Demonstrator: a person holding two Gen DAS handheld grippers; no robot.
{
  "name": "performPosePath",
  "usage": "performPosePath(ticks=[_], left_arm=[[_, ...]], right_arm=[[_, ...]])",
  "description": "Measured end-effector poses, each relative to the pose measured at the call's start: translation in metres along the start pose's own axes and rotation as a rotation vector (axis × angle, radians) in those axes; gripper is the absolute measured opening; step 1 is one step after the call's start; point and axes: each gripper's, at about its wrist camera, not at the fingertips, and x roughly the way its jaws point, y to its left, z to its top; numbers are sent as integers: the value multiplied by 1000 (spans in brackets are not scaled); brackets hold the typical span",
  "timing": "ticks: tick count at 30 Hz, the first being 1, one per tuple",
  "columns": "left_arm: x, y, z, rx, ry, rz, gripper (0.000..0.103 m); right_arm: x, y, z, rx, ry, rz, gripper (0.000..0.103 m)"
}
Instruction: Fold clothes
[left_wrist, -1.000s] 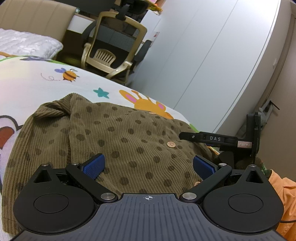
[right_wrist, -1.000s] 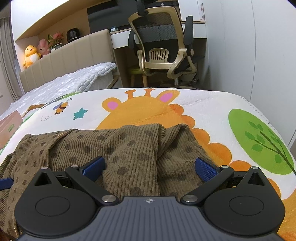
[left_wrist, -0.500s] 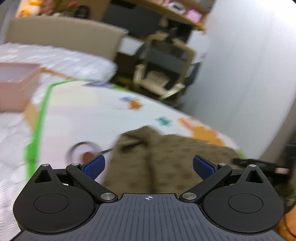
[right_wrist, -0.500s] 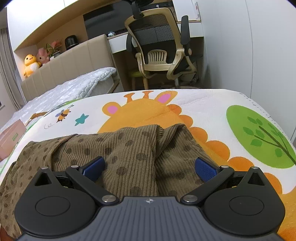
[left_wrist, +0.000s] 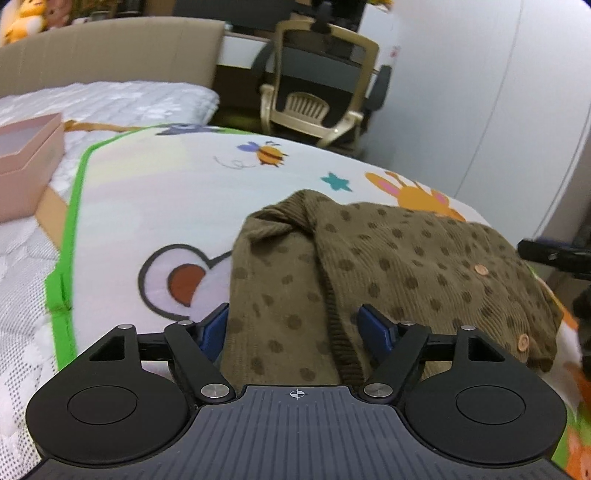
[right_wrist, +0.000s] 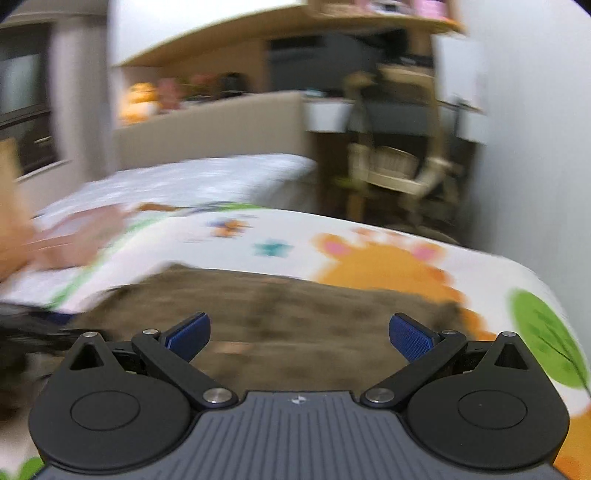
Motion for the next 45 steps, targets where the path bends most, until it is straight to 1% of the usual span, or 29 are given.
performPosePath(ticks=[1,2,4,6,7,8,9,10,12,13,16,17,20,24,26,29,30,32,33,34,36,37,38,39,41,43,44,45], left_arm=[[0,-1,0,0,2,-7,69],[0,-1,0,1,4,-14,65],[-1,-3,0,1,8,-28,50],[-1,-4,0,2,12,-42,43],[-2,-5,1,3,14,-49,37],[-2,-6,1,3,17,-56,34],[-2,-7,1,3,19,-63,30],[-2,-7,1,4,21,-70,26],[-3,-8,1,-3,24,-84,24],[-5,-5,3,-23,24,-95,21],[-7,3,14,-102,22,-140,17],[-8,6,19,-132,21,-158,17],[-8,11,31,-198,14,-212,17],[-8,7,43,-232,-14,-267,17],[-5,5,44,-232,-12,-275,17],[0,2,44,-237,-8,-283,17],[0,5,44,-249,-8,-274,17],[-9,15,42,-249,-22,-229,23],[-14,20,41,-238,-31,-194,29],[-18,24,39,-216,-36,-149,41],[-23,31,34,-176,-32,-67,53],[-24,35,31,-165,-23,-38,54],[-21,38,28,-168,-2,-28,55],[-18,39,24,-166,16,-24,56],[-12,37,16,-150,46,-24,58],[-8,30,12,-106,46,-13,61],[-8,25,11,-73,41,-3,60],[-6,23,12,-56,46,-4,58]], right_arm=[[0,15,0,-43,0,29,103],[1,29,-2,-87,5,51,103],[7,54,-6,-160,31,94,103],[25,65,-15,-173,117,117,103],[37,66,-20,-162,182,112,103],[48,66,-26,-156,238,100,103],[51,67,-33,-165,243,87,103],[49,68,-35,-178,228,81,103],[45,72,-32,-186,234,68,103],[42,75,-29,-187,226,62,103],[31,98,-21,-256,159,75,103],[30,108,-19,-285,142,83,103],[45,141,-24,-379,149,88,103],[66,181,-29,-504,135,43,100],[73,194,-31,-565,109,11,100],[76,194,-30,-561,103,11,99],[73,191,-30,-548,107,23,99],[65,183,-33,-534,109,44,99],[62,179,-36,-527,115,53,99],[60,174,-38,-515,124,63,99],[55,166,-41,-479,139,78,100],[53,161,-43,-462,144,83,100],[51,157,-44,-447,150,86,101],[48,153,-46,-434,156,87,103],[43,140,-48,-400,173,84,103],[37,127,-49,-359,196,72,103],[34,124,-50,-353,198,62,103],[31,124,-50,-361,194,46,103]])
